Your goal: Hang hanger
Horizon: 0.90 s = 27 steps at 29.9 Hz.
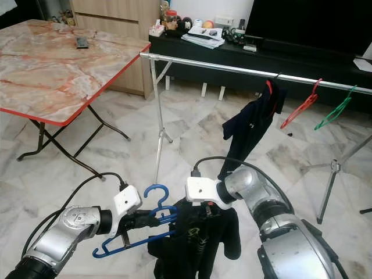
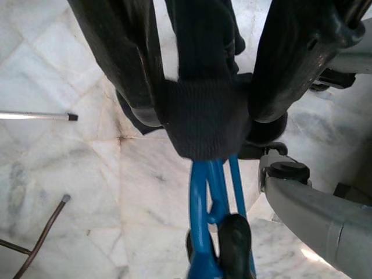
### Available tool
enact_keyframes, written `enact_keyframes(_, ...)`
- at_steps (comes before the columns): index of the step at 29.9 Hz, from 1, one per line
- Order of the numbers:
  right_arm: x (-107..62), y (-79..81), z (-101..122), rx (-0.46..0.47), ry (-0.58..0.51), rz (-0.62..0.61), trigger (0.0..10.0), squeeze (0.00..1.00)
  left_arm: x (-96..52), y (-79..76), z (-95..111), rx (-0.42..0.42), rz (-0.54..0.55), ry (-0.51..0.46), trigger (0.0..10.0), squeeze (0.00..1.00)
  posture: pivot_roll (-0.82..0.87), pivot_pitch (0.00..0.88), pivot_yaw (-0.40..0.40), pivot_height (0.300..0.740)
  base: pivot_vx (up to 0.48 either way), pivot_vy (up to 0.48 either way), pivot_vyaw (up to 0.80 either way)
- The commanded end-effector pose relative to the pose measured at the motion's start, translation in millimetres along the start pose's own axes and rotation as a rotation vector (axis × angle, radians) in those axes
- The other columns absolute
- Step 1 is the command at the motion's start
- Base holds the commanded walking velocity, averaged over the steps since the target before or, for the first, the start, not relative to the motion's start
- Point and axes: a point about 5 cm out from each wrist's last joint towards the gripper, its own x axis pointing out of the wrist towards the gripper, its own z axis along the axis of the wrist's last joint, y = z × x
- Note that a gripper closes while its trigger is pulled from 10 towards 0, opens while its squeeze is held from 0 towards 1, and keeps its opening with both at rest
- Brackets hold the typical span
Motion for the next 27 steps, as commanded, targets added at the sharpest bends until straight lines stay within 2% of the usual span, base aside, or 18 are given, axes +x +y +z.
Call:
enact_keyframes(1,-12.5,-5.2,1,-0.019,-0.003,-0.032,10.0,0.0,-2.0,-0.3,1,0.014,0.005,-0.023,0.0,0.0,0.1,0.061,-0.106,0.74,0.0,0.0,0.0)
enact_keyframes(5,-22.0,-6.5,-6,0.003,-0.005,-0.093,10.0,0.0,-5.8,-1.4,-4,0.0,0.015,-0.019,0.0,0.0,0.1,0.061,-0.108,0.74,0.0,0.0,0.0)
enact_keyframes(9,-34.4,1.4,-23,0.078,-0.047,-0.121,10.0,0.0,-12.0,-1.4,-10,-0.014,0.029,-0.008,0.0,0.0,0.09,0.063,-0.109,0.74,0.0,0.0,0.0)
enact_keyframes(15,-34.8,11.7,-36,0.118,-0.044,-0.108,10.0,0.0,-16.1,0.5,-11,-0.026,0.039,-0.013,0.0,0.0,0.09,0.062,-0.108,0.74,0.0,0.0,0.0)
enact_keyframes(19,-33.2,19.9,-44,0.15,-0.058,-0.101,10.0,0.0,-24.1,6.0,-10,-0.054,0.066,-0.045,0.0,0.0,0.08,0.055,-0.101,0.74,0.0,0.0,0.0)
enact_keyframes(21,-31.3,23.0,-47,0.187,-0.09,-0.135,10.0,0.0,-35.1,10.6,-9,-0.069,0.074,-0.066,0.0,0.0,0.08,0.051,-0.097,0.74,0.0,0.0,0.0)
enact_keyframes(25,-31.0,23.8,-49,0.194,-0.084,-0.146,10.0,0.0,-38.7,11.5,-9,-0.072,0.074,-0.067,0.0,0.0,0.08,0.049,-0.095,0.74,0.0,0.0,0.0)
enact_keyframes(26,-33.4,24.1,-53,0.19,-0.063,-0.189,10.0,0.0,-47.7,11.8,-11,-0.082,0.061,-0.068,0.0,0.0,0.08,0.042,-0.096,0.74,0.0,0.0,0.0)
enact_keyframes(27,-35.2,23.4,-54,0.191,-0.056,-0.213,10.0,0.0,-50.6,11.7,-12,-0.084,0.056,-0.066,0.0,0.0,0.08,0.042,-0.096,0.74,0.0,0.0,0.0)
